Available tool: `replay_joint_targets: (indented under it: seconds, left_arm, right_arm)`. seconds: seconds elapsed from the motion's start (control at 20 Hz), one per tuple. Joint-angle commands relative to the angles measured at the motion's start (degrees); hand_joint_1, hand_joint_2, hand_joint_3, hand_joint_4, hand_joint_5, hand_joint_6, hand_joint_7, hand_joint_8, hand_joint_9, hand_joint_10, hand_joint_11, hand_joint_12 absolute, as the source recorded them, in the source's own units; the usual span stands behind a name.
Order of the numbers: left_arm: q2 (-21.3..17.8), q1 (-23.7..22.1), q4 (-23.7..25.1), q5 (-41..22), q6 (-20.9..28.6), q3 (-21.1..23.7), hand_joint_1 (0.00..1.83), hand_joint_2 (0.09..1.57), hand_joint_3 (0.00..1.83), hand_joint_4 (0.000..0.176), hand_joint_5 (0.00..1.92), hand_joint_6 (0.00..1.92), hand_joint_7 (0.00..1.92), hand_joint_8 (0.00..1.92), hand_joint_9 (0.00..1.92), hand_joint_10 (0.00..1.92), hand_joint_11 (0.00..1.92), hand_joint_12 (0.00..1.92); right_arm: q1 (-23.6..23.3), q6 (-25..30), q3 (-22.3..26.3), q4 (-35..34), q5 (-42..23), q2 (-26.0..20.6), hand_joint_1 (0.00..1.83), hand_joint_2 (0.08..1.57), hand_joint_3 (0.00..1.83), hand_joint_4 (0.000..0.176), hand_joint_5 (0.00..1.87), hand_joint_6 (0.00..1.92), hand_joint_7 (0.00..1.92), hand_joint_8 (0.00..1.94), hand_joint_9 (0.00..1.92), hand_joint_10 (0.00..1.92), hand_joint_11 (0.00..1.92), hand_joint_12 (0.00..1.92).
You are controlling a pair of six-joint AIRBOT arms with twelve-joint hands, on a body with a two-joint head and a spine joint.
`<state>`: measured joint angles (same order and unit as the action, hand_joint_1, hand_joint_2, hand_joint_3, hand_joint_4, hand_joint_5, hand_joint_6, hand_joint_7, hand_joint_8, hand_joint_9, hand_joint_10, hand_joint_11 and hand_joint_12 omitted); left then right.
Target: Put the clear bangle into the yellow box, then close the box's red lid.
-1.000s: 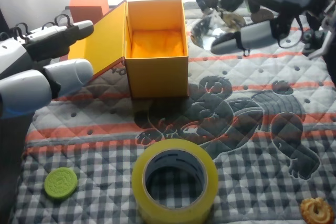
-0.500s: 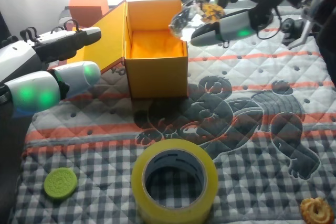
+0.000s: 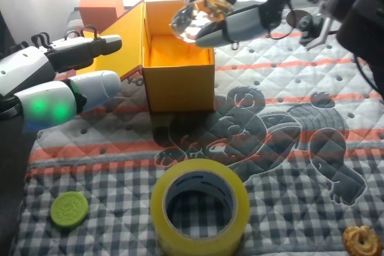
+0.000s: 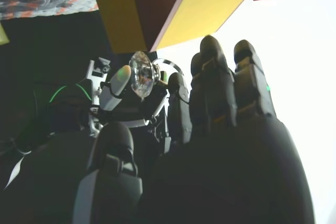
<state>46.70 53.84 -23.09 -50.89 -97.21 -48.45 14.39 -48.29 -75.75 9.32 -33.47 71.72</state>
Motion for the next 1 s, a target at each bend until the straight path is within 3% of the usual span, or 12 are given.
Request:
replay_joint_targets:
  seconds: [0.0, 0.05, 0.1, 0.15, 0.2, 0.25, 0.45, 0.75, 0.85, 0.95]
  left_arm:
    - [0.19, -0.76, 1.02, -6.81, 0.41, -0.22, 0.03, 1.21, 0.0, 0.174, 0.27, 0.0, 0.28, 0.0, 0.34, 0.0, 0.05, 0.12]
    - [0.19, -0.85, 1.11, -7.51, 0.43, -0.15, 0.04, 1.19, 0.0, 0.176, 0.21, 0.0, 0.21, 0.0, 0.22, 0.0, 0.07, 0.13]
    - [0.12, -0.85, 1.39, -9.15, 0.54, 0.12, 0.05, 1.17, 0.0, 0.176, 0.15, 0.0, 0.12, 0.0, 0.12, 0.0, 0.03, 0.12]
    - [-0.18, -0.86, 1.48, -10.97, 0.55, 0.41, 0.05, 1.17, 0.0, 0.176, 0.15, 0.0, 0.12, 0.0, 0.12, 0.0, 0.03, 0.12]
    - [-0.57, -0.86, 1.52, -13.19, 0.71, 0.76, 0.04, 1.15, 0.0, 0.176, 0.1, 0.0, 0.06, 0.0, 0.07, 0.0, 0.01, 0.09]
    - [-1.28, -0.83, 1.76, -15.88, 1.3, 1.27, 0.05, 1.14, 0.0, 0.176, 0.13, 0.01, 0.03, 0.01, 0.02, 0.01, 0.02, 0.01]
    - [-3.0, 0.04, 2.54, -23.12, 4.67, 2.13, 0.07, 1.12, 0.0, 0.176, 0.17, 0.0, 0.07, 0.0, 0.07, 0.01, 0.0, 0.0]
    - [-3.31, 0.0, 2.51, -24.41, 4.68, 2.12, 0.12, 1.08, 0.0, 0.176, 0.22, 0.02, 0.05, 0.01, 0.03, 0.01, 0.0, 0.0]
    - [-3.32, -0.01, 2.49, -24.24, 4.68, 2.11, 0.14, 1.08, 0.0, 0.176, 0.22, 0.01, 0.06, 0.01, 0.04, 0.01, 0.0, 0.0]
    - [-3.26, -0.05, 2.49, -23.96, 4.68, 2.07, 0.14, 1.08, 0.0, 0.176, 0.22, 0.01, 0.07, 0.01, 0.05, 0.01, 0.0, 0.0]
  right_arm:
    - [-1.67, 0.24, -0.27, -1.21, -8.74, -0.39, 1.29, 1.04, 0.0, 0.0, 1.07, 0.63, 1.29, 0.66, 1.58, 0.02, 1.19, 1.08]
    - [-1.74, 0.24, -0.27, -1.21, -8.73, -0.36, 1.29, 1.04, 0.0, 0.0, 1.05, 0.67, 1.27, 0.69, 1.57, 0.02, 1.15, 1.11]
    - [-1.75, 0.24, -0.27, -1.21, -8.72, -0.34, 1.2, 1.07, 0.0, 0.0, 1.06, 0.8, 1.31, 0.42, 1.57, 0.02, 1.16, 1.12]
    - [-1.75, 0.24, -0.29, -1.23, -8.72, -0.34, 1.2, 1.07, 0.0, 0.0, 1.06, 0.8, 1.31, 0.42, 1.57, 0.02, 1.16, 1.12]
    - [-1.75, 0.24, -0.36, -1.23, -8.73, -0.21, 1.27, 1.05, 0.0, 0.0, 1.07, 0.69, 1.29, 0.6, 1.55, 0.0, 1.16, 1.09]
    - [-1.75, 0.24, -0.49, -1.24, -8.73, 0.13, 1.28, 1.05, 0.0, 0.0, 1.04, 0.74, 1.27, 0.65, 1.53, 0.0, 1.14, 1.11]
    - [-1.75, 0.24, -1.62, -1.55, -8.73, 1.88, 1.29, 1.05, 0.0, 0.0, 1.03, 0.73, 1.26, 0.68, 1.55, 0.01, 1.21, 1.05]
    - [-1.68, 0.24, -2.67, -3.2, -8.71, 3.09, 1.3, 1.04, 0.0, 0.0, 1.06, 0.68, 1.28, 0.66, 1.57, 0.01, 1.26, 1.04]
    - [-1.27, 0.24, -3.1, -3.87, -8.6, 3.68, 1.29, 1.03, 0.0, 0.0, 1.07, 0.73, 1.34, 0.48, 1.57, 0.01, 1.3, 0.98]
    - [-0.79, 0.23, -3.77, -4.7, -8.33, 4.55, 1.29, 1.02, 0.0, 0.0, 1.07, 0.74, 1.34, 0.49, 1.58, 0.01, 1.31, 1.01]
